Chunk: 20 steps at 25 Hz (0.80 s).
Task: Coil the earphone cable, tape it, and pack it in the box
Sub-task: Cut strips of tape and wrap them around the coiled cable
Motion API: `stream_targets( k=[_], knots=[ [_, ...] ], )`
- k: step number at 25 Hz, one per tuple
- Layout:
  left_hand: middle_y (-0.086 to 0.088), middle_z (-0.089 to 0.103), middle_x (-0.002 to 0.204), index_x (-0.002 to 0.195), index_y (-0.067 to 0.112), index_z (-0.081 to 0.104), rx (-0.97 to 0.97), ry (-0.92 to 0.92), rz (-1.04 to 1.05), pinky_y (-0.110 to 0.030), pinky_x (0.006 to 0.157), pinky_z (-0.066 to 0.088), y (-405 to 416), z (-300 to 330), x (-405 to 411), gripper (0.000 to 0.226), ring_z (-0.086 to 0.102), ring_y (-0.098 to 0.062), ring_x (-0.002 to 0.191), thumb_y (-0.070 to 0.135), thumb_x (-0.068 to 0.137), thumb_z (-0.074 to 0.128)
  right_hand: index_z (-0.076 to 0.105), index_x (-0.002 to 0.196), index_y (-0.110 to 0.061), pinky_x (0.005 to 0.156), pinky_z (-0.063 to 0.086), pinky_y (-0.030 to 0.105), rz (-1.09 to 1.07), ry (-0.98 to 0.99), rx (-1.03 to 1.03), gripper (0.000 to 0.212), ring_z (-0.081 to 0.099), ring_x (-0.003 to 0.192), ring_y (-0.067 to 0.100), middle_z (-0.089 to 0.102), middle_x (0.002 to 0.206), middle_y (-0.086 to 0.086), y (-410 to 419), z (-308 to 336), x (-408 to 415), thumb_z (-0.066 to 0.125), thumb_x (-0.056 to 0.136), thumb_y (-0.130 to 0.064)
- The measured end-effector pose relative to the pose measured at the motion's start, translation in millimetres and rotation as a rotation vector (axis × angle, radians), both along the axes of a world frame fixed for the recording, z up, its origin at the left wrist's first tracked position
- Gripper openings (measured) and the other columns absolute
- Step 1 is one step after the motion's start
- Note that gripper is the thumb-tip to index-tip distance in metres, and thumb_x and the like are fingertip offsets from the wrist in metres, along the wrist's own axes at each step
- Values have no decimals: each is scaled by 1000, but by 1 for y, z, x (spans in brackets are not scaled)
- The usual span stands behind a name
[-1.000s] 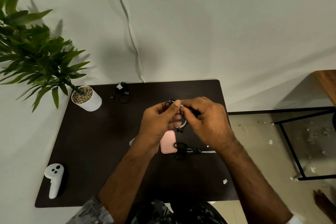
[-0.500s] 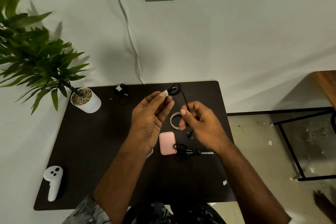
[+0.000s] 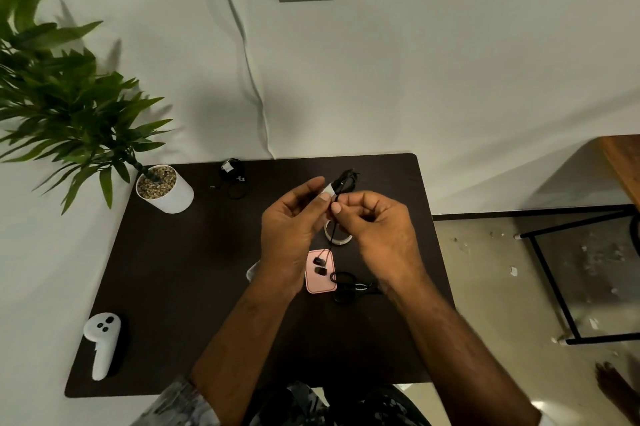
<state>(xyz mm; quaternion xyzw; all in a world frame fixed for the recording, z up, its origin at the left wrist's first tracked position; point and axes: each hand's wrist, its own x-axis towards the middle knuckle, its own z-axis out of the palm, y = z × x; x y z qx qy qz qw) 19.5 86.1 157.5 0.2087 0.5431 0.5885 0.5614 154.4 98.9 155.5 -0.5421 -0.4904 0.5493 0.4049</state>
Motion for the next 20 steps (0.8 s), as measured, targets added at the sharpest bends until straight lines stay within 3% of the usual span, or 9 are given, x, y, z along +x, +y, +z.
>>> stream_targets(
  k=[4,8,11,15,18,20],
  knots=[
    [-13,79,106,108,13,76,-49,14,-127,-33,84,62,1,5,-3,21,76,-23,95,3,95,65,79,105,-16,79,66,36,-13,-35,36,12,80,80,18,81,84,3,2,2,3,79,93,-17],
    [-14,79,106,112,8,74,-68,28,-227,-35,89,62,3,10,-10,24,77,-22,97,-3,95,61,77,99,-21,76,66,37,-52,-139,79,10,78,76,15,78,79,0,-1,-4,4,82,91,-19],
    [-9,80,105,113,10,74,-81,37,-265,-36,90,62,2,11,-12,20,77,-19,96,6,95,65,76,95,-25,76,66,37,-58,-256,138,7,75,75,11,74,77,-4,-3,-8,3,81,92,-21],
    [-1,80,102,109,18,75,-47,347,-284,-39,87,63,3,7,-13,23,77,-15,96,24,87,78,72,93,-23,73,66,35,-11,-327,202,4,73,74,12,72,76,-4,-6,-11,0,77,95,-23],
    [9,78,98,114,27,75,-24,537,-394,-22,81,60,4,6,-17,21,73,-1,91,32,94,71,67,88,-21,67,65,29,3,-337,191,13,71,70,13,69,75,-4,-7,-12,-3,79,93,-22],
    [10,78,88,110,28,77,-48,556,-462,-17,73,57,5,8,-18,17,72,2,80,32,99,64,62,84,-22,65,64,26,16,-347,182,20,69,70,13,67,75,-4,-9,-12,-6,80,92,-19]
  ],
)
